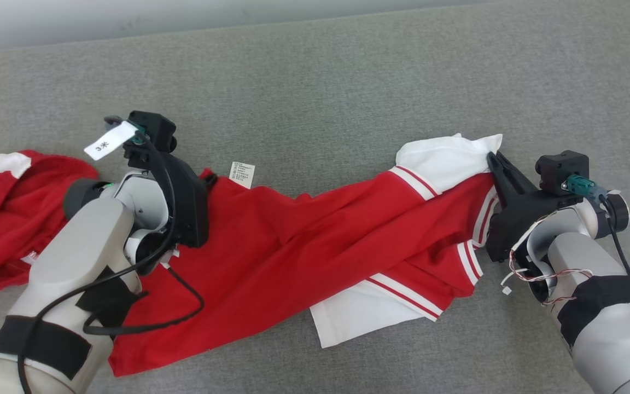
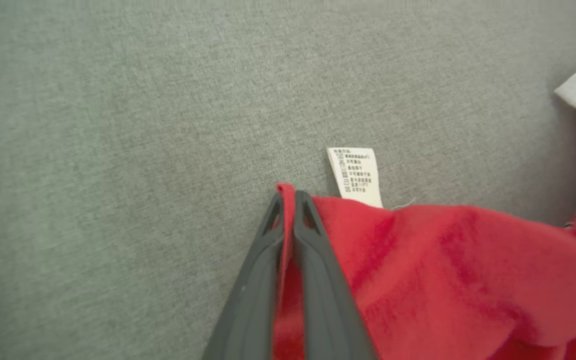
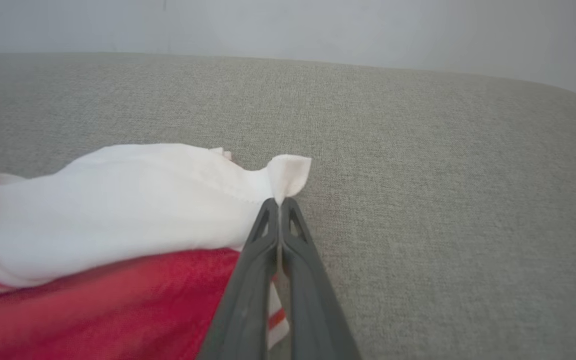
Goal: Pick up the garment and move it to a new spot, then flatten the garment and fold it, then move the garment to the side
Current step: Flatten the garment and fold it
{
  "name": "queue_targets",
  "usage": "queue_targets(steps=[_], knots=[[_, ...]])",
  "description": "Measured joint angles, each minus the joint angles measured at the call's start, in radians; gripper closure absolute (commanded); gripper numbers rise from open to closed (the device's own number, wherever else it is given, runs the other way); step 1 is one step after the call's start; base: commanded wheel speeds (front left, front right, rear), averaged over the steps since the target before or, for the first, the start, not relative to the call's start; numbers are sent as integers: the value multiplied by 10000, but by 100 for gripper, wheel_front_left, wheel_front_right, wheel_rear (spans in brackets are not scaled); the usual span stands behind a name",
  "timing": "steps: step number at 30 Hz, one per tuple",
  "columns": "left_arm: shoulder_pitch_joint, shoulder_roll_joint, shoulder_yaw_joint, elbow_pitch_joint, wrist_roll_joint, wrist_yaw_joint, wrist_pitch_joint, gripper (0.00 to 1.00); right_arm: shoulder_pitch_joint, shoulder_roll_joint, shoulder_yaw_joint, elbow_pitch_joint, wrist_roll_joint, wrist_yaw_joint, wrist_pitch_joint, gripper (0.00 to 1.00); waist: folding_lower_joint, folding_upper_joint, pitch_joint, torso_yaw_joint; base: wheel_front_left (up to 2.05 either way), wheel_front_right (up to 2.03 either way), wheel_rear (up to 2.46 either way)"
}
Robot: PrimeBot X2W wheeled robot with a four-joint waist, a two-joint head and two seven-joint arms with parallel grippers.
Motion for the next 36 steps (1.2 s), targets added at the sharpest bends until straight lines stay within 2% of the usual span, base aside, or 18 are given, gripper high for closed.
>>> queue_targets(steps=[5, 12, 16, 19, 22, 29, 36], knots=[[-423, 211, 541, -201, -663, 0, -871, 100, -301, -69, 90, 44, -2, 23, 2, 100, 0, -1, -108, 244, 0, 0, 0], [-1218, 1202, 1308, -389, -1089, 0, -2360, 100, -1986, -426, -63, -205, -13, 115, -10, 100, -1, -1, -391, 497, 0, 0, 0], [-1266, 1329, 1565, -499, -1166, -2, -3235, 100, -2528, -899, -178, -249, -15, 190, -92, 100, -1, -1, -646, 598, 0, 0, 0], [-1093, 1421, 1597, -729, -1164, -2, -3914, 100, -2590, -968, -291, -249, 2, 261, -102, 100, -2, -1, -906, 644, 0, 0, 0], [-174, 1444, 1584, -1162, -1411, -2, -4428, 100, -2126, -928, -407, -297, 276, 297, -148, 100, -2, -1, -1224, 662, 0, 0, 0], [3244, 1498, 1220, -1703, -1429, -4, -5331, 100, 931, -809, -234, -337, 579, 378, -174, 100, -3, -2, -2021, 621, 0, 0, 0], [4561, 1622, 871, -2372, -1440, -2, -5649, 100, 2198, -696, -382, -838, 1041, 378, -174, 100, -4, -2, -2434, 517, 0, 0, 0]])
